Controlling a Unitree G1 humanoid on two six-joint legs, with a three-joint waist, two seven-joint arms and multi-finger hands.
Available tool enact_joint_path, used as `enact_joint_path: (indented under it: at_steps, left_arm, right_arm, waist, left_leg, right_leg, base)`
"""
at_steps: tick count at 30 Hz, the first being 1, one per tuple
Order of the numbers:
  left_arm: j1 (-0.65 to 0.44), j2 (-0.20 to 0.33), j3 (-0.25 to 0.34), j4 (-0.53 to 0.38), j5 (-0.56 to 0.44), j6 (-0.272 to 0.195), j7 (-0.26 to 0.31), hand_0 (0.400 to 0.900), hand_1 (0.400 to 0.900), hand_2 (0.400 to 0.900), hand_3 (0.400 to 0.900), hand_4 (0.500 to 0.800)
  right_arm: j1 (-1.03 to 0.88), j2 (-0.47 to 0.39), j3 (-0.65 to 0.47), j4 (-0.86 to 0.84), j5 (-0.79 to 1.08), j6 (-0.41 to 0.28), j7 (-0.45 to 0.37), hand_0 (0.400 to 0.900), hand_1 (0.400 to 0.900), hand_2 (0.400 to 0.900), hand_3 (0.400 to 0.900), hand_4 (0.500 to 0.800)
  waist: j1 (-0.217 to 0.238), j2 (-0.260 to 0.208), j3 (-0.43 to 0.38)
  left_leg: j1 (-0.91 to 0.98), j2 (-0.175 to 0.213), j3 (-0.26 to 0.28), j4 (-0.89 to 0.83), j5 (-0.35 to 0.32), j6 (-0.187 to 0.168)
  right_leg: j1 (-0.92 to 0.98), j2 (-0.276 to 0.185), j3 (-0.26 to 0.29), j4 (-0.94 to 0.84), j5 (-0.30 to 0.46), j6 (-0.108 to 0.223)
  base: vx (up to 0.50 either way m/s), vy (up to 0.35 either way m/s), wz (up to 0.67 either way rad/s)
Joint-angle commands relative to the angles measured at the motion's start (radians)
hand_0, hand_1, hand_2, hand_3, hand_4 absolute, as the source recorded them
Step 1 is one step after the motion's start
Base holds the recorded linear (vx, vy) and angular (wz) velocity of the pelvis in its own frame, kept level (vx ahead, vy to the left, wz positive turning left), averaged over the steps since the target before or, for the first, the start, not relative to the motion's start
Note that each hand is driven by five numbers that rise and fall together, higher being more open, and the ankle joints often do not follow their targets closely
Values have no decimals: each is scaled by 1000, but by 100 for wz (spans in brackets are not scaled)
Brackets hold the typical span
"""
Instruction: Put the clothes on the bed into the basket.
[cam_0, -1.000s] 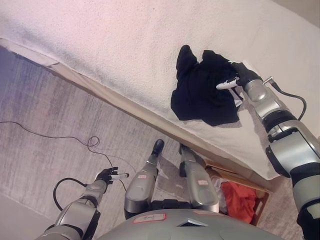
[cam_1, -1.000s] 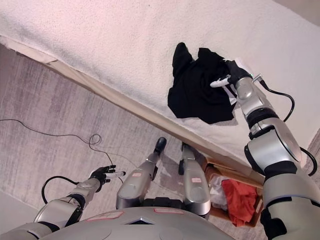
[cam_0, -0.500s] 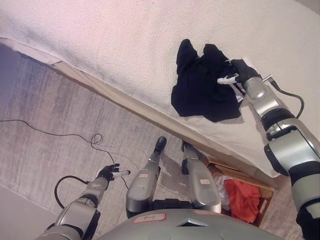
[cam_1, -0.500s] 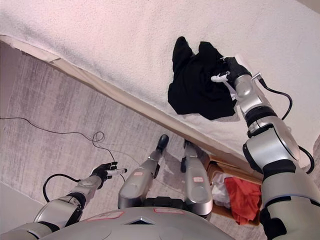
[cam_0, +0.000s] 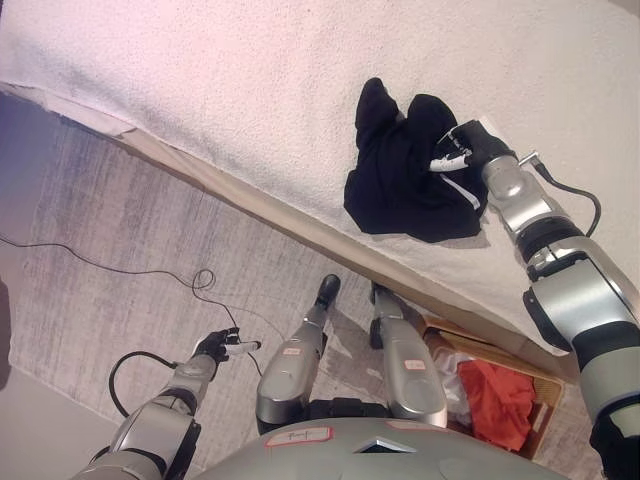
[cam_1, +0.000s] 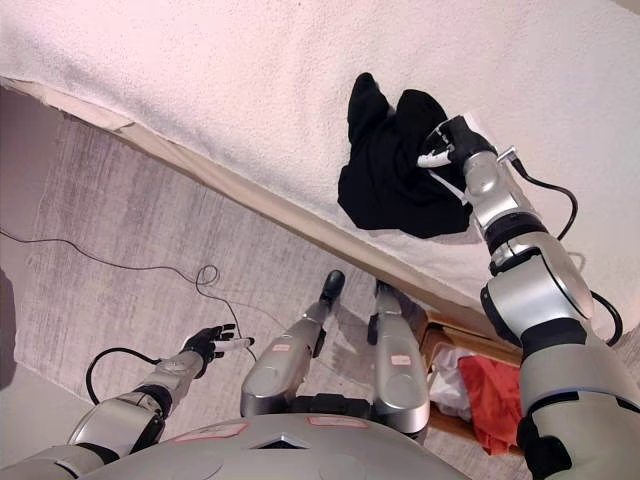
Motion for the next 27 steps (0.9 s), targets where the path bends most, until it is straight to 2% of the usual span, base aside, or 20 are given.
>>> enact_joint_path:
  at_steps: [1, 5, 9, 14, 17, 18, 19, 21, 22, 27]
  left_arm:
    - [40, 65, -34, 43, 11, 13, 28, 900, 900, 900, 900, 800]
    - [37, 68, -29, 48, 26, 11, 26, 900, 900, 900, 900, 800]
    - [40, 72, -12, 48, 32, 9, 23, 900, 900, 900, 900, 800]
    - [63, 72, 14, 56, 44, 13, 7, 900, 900, 900, 900, 800]
    - [67, 73, 19, 68, 73, 17, 6, 900, 900, 900, 900, 800]
    - [67, 73, 18, 68, 73, 17, 6, 900, 900, 900, 900, 800]
    - [64, 75, 22, 69, 79, 16, 3, 900, 900, 900, 900, 800]
    - [66, 76, 24, 69, 83, 16, 3, 900, 900, 900, 900, 800]
    - [64, 81, 29, 70, 97, 17, 3, 900, 900, 900, 900, 800]
    - [57, 107, 45, 64, 111, 18, -10, 900, 900, 900, 900, 800]
  right_arm:
    - [-65, 15, 6, 38, 23, -11, 0, 400, 400, 400, 400, 500]
    - [-58, -1, 3, 10, 28, -11, 10, 400, 400, 400, 400, 500]
    - [-41, -8, 3, -22, 25, -11, 25, 400, 400, 400, 400, 500]
    - [7, -7, -13, -37, 19, -6, 54, 400, 400, 400, 400, 500]
    - [44, -7, -39, -37, 15, -1, 61, 400, 400, 400, 400, 500]
    - [44, -7, -39, -37, 15, -1, 61, 400, 400, 400, 400, 500]
    - [66, -22, -54, -38, 11, 2, 60, 400, 400, 400, 400, 500]
    - [83, -25, -61, -44, 9, 0, 63, 400, 400, 400, 400, 500]
    - [107, -43, -64, -57, -13, 0, 69, 400, 400, 400, 400, 500]
    - [139, -126, -55, -106, -83, 1, 80, 400, 400, 400, 400, 500]
  waist:
    - [10, -18, -41]
    - [-1, -39, -45]
    - [-8, -74, -47]
    - [-11, -118, -74]
    - [-29, -136, -93]
    - [-28, -136, -92]
    - [-44, -143, -104]
    - [-47, -146, -108]
    - [-67, -151, -117]
    - [-111, -159, -131]
  left_leg:
    - [68, 56, 72, -2, -63, 10]
    - [74, 40, 88, 39, -98, 27]
    - [78, 2, 125, 129, -163, 51]
    - [111, -37, 186, 212, -232, 78]
    - [137, -53, 223, 216, -248, 96]
    - [138, -53, 224, 216, -248, 96]
    - [156, -63, 254, 220, -259, 108]
    - [165, -65, 270, 221, -265, 113]
    - [179, -71, 302, 231, -276, 126]
    - [228, -71, 386, 226, -298, 145]
  right_leg:
    - [-83, -33, 94, 171, -124, 55]
    - [-70, -38, 112, 168, -113, 59]
    - [-50, -39, 155, 160, -84, 69]
    - [-12, -34, 214, 156, -58, 98]
    - [9, -39, 254, 148, -36, 125]
    - [10, -39, 255, 148, -35, 125]
    - [23, -47, 279, 126, -15, 136]
    - [30, -46, 291, 117, -8, 140]
    - [37, -47, 315, 111, 4, 151]
    - [55, -31, 366, 98, 29, 175]
  base:
    - [-11, 27, -7]
    - [-9, 47, -16]
    - [-4, 100, -46]
    - [-14, 144, -56]
    - [-50, 161, -46]
    - [-73, 193, -58]
    - [-61, 174, -62]
    - [-65, 158, -64]
    - [-80, 139, -72]
    - [-54, 104, -71]
